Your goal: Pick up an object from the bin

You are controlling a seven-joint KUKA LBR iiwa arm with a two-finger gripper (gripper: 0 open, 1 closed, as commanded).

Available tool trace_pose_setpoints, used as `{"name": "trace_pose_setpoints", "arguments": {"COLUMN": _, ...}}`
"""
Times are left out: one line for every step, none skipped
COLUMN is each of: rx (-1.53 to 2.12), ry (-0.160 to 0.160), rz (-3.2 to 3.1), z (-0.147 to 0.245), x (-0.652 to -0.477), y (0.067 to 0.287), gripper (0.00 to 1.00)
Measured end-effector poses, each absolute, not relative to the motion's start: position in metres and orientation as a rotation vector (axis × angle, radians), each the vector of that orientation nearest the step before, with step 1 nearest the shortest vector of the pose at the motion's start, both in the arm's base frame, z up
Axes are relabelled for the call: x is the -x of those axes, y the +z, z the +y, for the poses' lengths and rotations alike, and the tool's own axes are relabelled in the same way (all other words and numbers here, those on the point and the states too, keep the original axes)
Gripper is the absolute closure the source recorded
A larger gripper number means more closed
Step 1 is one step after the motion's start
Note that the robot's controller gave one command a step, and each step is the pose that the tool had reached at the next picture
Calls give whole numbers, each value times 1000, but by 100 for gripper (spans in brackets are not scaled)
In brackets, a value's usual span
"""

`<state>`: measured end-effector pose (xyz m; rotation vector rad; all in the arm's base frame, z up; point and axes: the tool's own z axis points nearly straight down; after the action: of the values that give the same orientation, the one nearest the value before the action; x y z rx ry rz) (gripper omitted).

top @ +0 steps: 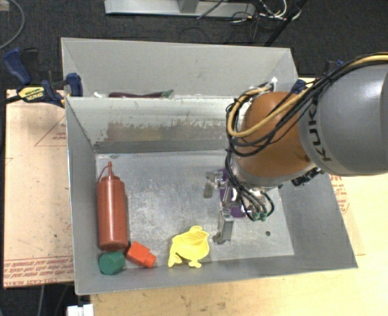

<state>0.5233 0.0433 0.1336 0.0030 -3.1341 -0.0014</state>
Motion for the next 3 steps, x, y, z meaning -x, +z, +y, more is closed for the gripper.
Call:
{"name": "trace_pose_setpoints", "arguments": {"rx": -1, "ry": -2, "rz": -3142, "z": 43, "x": -525, "y": 138, "gripper": 0}}
{"name": "trace_pose_setpoints", "arguments": {"rx": -105, "ry": -2, "rz": -3141, "z": 70, "x": -513, "y": 103, "gripper": 0}}
{"name": "trace_pose_setpoints", "arguments": {"rx": -589, "ry": -5, "rz": -3094, "z": 105, "x": -490, "y": 73, "gripper": 100}}
